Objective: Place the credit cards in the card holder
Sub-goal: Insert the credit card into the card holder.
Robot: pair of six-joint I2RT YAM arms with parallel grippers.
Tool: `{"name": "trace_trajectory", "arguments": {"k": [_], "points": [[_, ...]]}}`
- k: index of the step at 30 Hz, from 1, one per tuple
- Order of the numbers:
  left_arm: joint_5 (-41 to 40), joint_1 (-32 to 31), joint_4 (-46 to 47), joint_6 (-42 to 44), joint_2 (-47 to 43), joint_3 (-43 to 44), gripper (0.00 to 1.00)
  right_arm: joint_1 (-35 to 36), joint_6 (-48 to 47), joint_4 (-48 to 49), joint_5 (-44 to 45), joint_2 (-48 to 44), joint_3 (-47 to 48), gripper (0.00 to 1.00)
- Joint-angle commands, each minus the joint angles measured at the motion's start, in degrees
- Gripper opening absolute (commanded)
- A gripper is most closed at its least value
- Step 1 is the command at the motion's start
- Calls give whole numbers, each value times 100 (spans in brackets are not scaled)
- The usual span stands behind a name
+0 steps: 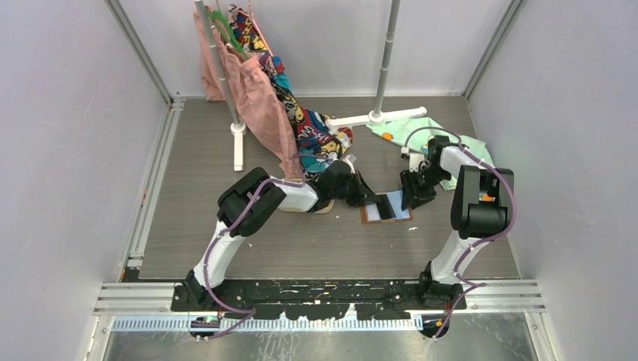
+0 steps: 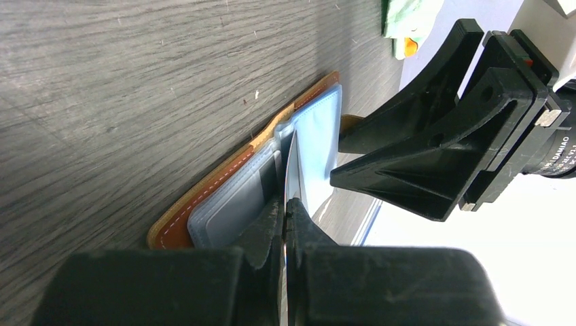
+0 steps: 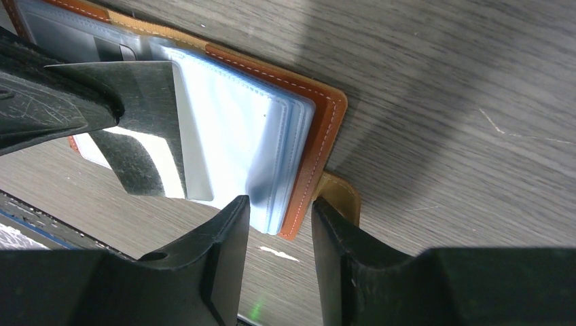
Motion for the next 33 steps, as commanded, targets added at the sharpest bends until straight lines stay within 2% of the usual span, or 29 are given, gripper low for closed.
{"name": "trace_trajectory", "arguments": {"k": [1, 21, 27, 30, 32, 33], "points": [[148, 5, -227, 0, 133, 167, 0, 88, -64, -29, -29, 91, 77, 44], [362, 23, -191, 39, 441, 454, 0, 116, -85, 52, -133, -205, 44, 45], [375, 48, -193, 110, 455, 412, 0, 112, -76, 325, 60, -1043, -96, 49], [410, 73, -162, 115, 451, 388, 0, 121, -251, 468, -151, -1556, -293, 50], [436, 75, -157, 118, 456, 388, 1, 161, -586, 493, -611, -1870, -458, 47], [450, 79, -150, 127, 452, 393, 1, 213, -846, 507, -914, -2023, -587, 41]]}}
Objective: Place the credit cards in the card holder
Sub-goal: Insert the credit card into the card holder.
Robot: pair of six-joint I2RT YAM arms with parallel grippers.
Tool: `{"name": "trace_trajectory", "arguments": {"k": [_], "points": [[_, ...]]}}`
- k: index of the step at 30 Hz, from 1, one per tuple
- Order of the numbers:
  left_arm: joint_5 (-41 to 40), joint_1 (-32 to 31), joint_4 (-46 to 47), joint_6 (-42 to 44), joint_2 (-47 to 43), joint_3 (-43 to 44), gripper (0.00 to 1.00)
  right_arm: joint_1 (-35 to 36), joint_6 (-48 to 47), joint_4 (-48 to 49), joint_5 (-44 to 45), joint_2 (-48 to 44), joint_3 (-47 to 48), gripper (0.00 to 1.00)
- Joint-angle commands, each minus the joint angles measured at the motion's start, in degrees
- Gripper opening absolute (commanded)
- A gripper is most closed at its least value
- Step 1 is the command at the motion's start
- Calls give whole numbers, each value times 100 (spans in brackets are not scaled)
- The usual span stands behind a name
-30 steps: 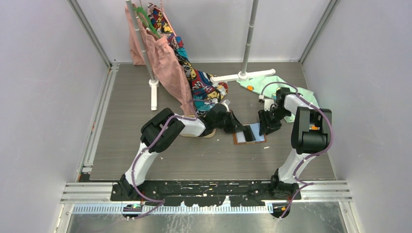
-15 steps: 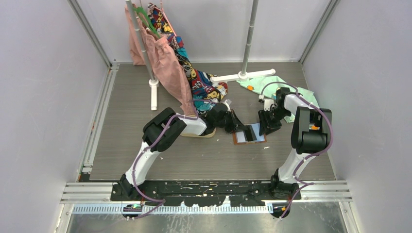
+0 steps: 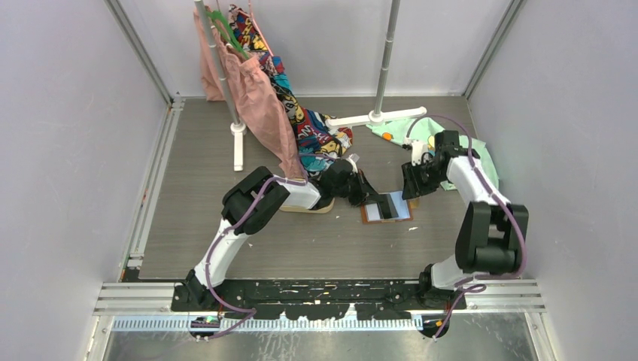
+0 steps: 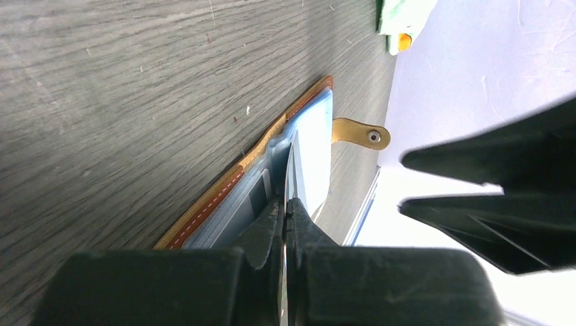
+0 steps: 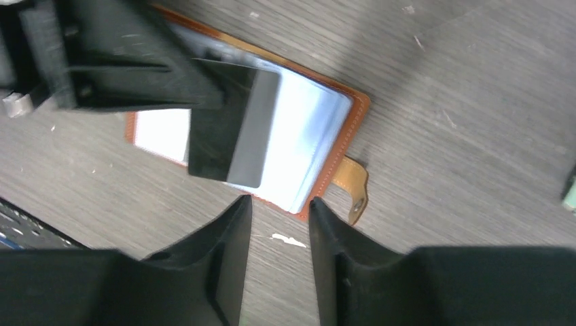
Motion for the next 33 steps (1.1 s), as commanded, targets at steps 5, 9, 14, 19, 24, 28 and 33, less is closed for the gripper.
{"name": "trace_trajectory", "arguments": {"k": [5, 9, 14, 19, 24, 28, 33], "points": [[188, 43, -157, 237, 130, 36, 2, 798, -2604, 384, -1918, -1515, -1143, 6], [245, 43, -124, 229, 154, 34, 4, 1540, -3063, 1206, -1599, -1977, -1760, 1], [306, 43, -104, 210, 178, 72, 5, 2045, -2717, 2240, -806, -2112, -2118, 1], [328, 42, -104, 186, 207, 111, 6, 2251, -2611, 2578, -368, -1954, -2225, 1], [349, 43, -110, 158, 234, 148, 6, 2478, -2646, 2730, 30, -1742, -2274, 1], [356, 38, -112, 154, 252, 161, 6, 2563, -2653, 2804, 265, -1614, -2280, 1], [370, 43, -112, 138, 260, 175, 7, 2647, -2751, 2848, 549, -1446, -2304, 1]]}}
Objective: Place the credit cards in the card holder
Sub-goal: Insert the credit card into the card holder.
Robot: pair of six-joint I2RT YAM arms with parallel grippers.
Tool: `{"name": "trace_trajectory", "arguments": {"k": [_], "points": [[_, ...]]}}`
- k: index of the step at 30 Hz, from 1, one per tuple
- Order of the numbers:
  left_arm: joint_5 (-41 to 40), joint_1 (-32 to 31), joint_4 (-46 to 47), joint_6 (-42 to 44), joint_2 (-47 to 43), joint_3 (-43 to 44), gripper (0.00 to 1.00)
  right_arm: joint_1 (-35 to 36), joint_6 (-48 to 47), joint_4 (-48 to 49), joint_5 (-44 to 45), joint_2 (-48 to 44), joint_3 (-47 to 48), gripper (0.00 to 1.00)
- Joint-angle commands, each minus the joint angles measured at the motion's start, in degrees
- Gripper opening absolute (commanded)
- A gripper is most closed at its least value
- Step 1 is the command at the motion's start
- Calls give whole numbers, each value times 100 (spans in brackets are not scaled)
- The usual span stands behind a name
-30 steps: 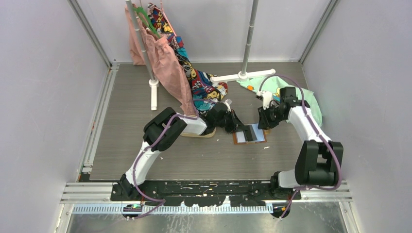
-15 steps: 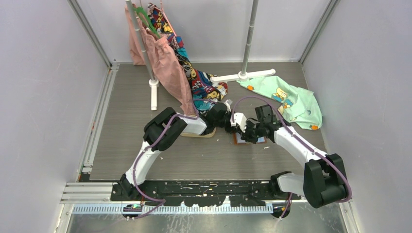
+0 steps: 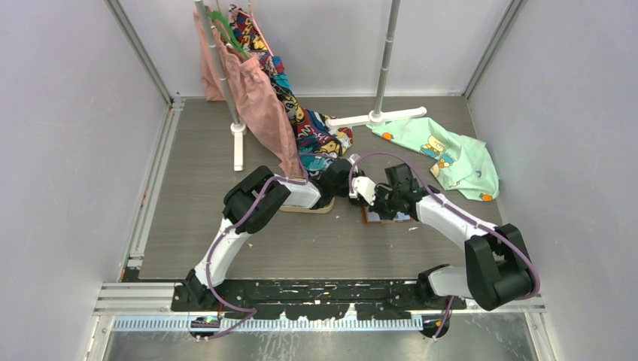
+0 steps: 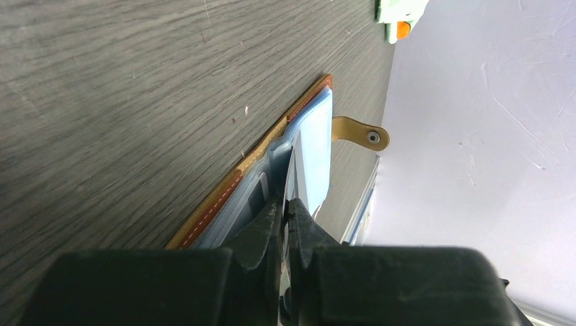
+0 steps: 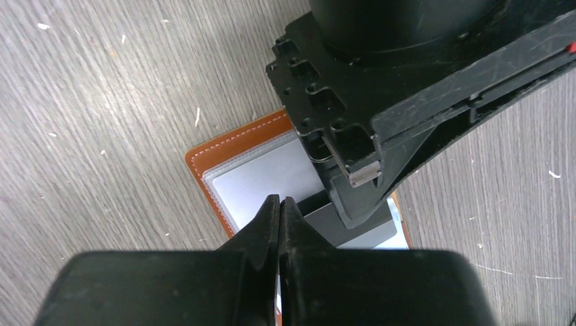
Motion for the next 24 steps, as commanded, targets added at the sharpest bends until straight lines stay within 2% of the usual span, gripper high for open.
{"name": "trace_trajectory", "arguments": {"k": [1, 9, 14, 24], "points": [[87, -8, -178, 73, 159, 103, 7, 92, -142, 281, 374, 123, -6, 1], [125, -8, -174, 81, 157, 103, 10, 150, -333, -63, 630, 214, 108, 1], [151, -13, -152, 76, 179, 105, 15, 144, -504, -347, 806, 288, 191, 1], [143, -3, -208, 110, 205, 142, 17, 58, -426, -347, 1106, 247, 235, 1]]}}
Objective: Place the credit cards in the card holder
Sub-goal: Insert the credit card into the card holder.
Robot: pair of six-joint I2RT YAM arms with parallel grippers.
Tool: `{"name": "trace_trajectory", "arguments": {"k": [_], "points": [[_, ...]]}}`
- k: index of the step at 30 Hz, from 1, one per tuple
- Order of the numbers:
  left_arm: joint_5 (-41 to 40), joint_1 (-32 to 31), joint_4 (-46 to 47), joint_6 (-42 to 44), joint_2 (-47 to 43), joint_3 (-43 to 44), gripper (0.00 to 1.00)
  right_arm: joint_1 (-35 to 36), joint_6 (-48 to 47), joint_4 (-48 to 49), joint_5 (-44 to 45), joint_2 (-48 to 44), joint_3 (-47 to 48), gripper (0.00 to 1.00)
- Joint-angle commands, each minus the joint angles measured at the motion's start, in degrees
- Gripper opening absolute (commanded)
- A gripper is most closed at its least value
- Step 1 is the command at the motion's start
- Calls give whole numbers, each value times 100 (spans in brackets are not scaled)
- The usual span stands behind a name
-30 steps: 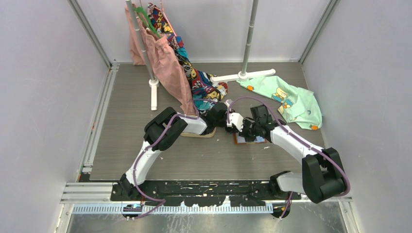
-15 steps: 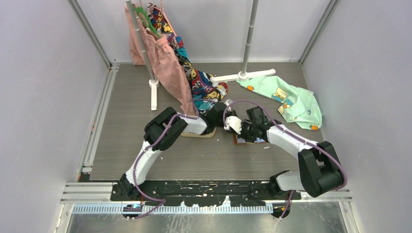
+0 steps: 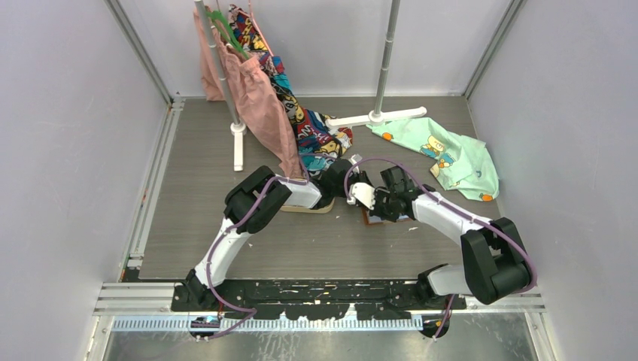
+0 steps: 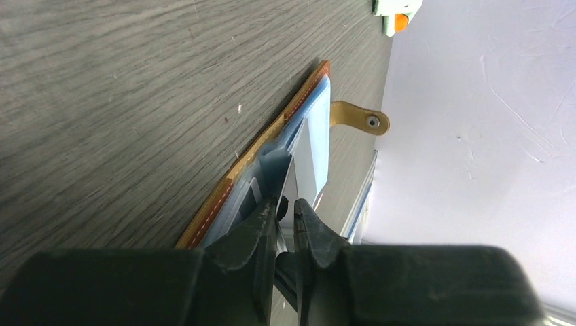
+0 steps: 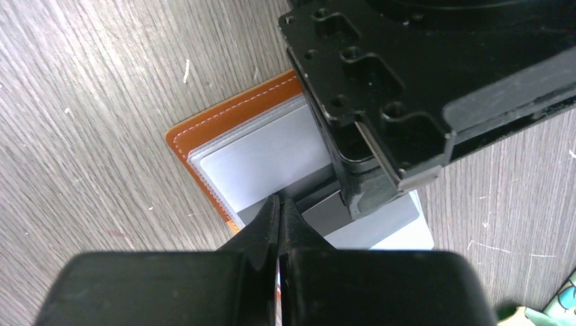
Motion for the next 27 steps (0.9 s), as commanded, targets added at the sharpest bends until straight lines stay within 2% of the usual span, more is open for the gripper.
{"name": "trace_trajectory", "arguments": {"k": [1, 15, 27], "points": [[18, -10, -248, 120, 144, 78, 17, -80, -22, -38, 343, -26, 203, 1], [0, 5, -356, 219, 117, 122, 22, -149, 308, 301, 979, 125, 230, 1], [18, 64, -432, 363, -99, 79, 36, -230, 856, 828, 1610, 293, 229, 1]]}}
